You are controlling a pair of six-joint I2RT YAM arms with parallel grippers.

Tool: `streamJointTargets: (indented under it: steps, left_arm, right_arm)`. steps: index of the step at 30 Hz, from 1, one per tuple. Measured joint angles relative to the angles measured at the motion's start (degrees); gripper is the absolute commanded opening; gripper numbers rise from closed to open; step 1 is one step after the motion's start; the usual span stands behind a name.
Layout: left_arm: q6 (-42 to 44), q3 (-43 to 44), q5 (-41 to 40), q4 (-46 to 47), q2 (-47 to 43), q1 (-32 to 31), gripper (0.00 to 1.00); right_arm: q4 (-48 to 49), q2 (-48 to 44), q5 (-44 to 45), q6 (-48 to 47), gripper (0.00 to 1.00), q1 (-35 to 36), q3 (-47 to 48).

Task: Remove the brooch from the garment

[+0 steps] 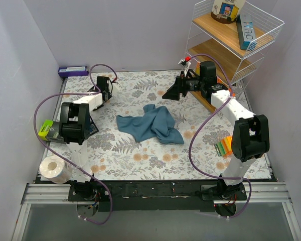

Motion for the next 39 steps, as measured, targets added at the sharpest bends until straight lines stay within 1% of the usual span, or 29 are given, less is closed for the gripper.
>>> streamJointTargets:
  steps: [5, 9, 11, 12, 16, 23, 32, 35, 37, 38, 39]
  left_arm:
    - [1.75, 0.33, -0.9, 1.11, 3.06, 1.03, 0.0]
    - [3.28, 0.35, -1.7, 1.9, 3.76, 1.36, 0.0]
    - [3.89, 0.35, -2.1, 2.69, 3.76, 1.4, 0.11]
    - [4.13, 0.35, -2.25, 2.95, 3.76, 1.4, 0.2]
    - [4.96, 0.35, -2.6, 3.58, 3.76, 1.4, 0.31]
    - [4.48, 0.35, -2.49, 2.51, 3.76, 1.38, 0.36]
    - [0.37, 2.12, 0.24, -3.28, 3.21, 1.38, 0.41]
    - [-1.18, 2.14, 1.9, -5.14, 2.19, 1.38, 0.45]
    - [-2.21, 2.23, 3.43, -6.47, 1.36, 1.33, 0.5]
    - [-2.75, 2.32, 4.35, -7.17, 1.01, 1.29, 0.57]
    - [-3.26, 2.6, 5.16, -7.93, 0.76, 1.2, 0.58]
  right_arm:
    - [0.07, -0.46, 0.02, 0.24, 0.95, -0.2, -0.55]
    - [-0.07, -1.38, 0.04, 0.35, 0.95, -0.24, -1.05]
    - [-0.04, -2.03, 0.02, 0.35, 0.95, -0.24, -1.62]
    - [-0.07, -2.27, 0.04, 0.35, 0.95, -0.24, -1.84]
    - [-0.07, -2.47, 0.07, 0.35, 0.95, -0.24, -1.97]
    - [-0.07, -2.47, 0.09, 0.35, 0.95, -0.24, -1.99]
    - [-0.09, -2.47, 0.09, 0.35, 0.96, -0.24, -1.99]
    - [-0.09, -2.47, 0.09, 0.33, 0.96, -0.24, -1.99]
    - [-0.11, -2.47, 0.09, 0.33, 0.96, -0.24, -1.99]
    - [-0.11, -2.47, 0.09, 0.31, 0.96, -0.24, -1.99]
    - [-0.15, -2.47, 0.09, 0.26, 0.96, -0.24, -1.99]
